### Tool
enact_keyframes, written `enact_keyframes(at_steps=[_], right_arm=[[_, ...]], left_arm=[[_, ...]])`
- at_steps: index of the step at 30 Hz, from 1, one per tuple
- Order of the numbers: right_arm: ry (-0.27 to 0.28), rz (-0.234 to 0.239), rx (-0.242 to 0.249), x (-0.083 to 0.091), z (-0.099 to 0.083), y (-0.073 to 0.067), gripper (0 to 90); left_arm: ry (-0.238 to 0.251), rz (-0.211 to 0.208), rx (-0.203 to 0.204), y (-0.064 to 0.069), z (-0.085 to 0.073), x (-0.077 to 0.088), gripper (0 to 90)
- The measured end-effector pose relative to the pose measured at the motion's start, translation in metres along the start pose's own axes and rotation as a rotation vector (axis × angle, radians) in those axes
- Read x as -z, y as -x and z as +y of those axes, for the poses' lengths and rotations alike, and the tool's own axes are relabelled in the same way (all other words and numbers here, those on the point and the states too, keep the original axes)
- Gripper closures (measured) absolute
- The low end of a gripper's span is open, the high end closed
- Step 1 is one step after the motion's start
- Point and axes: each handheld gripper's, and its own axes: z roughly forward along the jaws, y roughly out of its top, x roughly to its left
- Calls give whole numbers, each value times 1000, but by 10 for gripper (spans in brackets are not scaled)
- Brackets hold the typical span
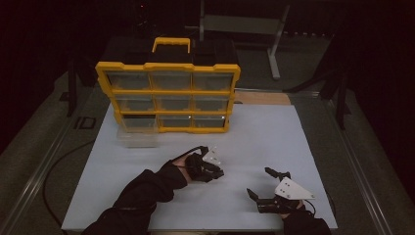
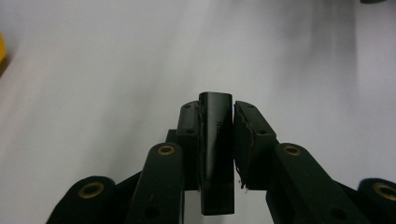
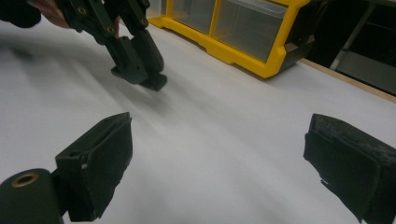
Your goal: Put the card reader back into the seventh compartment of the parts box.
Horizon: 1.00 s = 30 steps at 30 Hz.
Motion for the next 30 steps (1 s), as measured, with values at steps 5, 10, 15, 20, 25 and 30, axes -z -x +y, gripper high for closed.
enact_keyframes(at_steps=[5, 10, 15, 20, 25, 30], right_arm=[[-2, -1, 2, 0, 0, 0, 79], [-1, -2, 0, 0, 0, 0, 79], [-2, -2, 3, -1, 0, 0, 79], [-2, -2, 2, 0, 0, 0, 79], [-3, -3, 1, 0, 0, 0, 79], [-3, -4, 2, -1, 0, 0, 79]], left_arm=[[14, 25, 17, -3, -3, 14, 735], [25, 51, 27, -6, -8, 27, 735], [37, 76, 48, -9, -14, 38, 735], [44, 106, 58, -13, -19, 51, 735], [67, 136, 67, -14, -22, 63, 735], [111, 198, 104, -19, -28, 77, 734]])
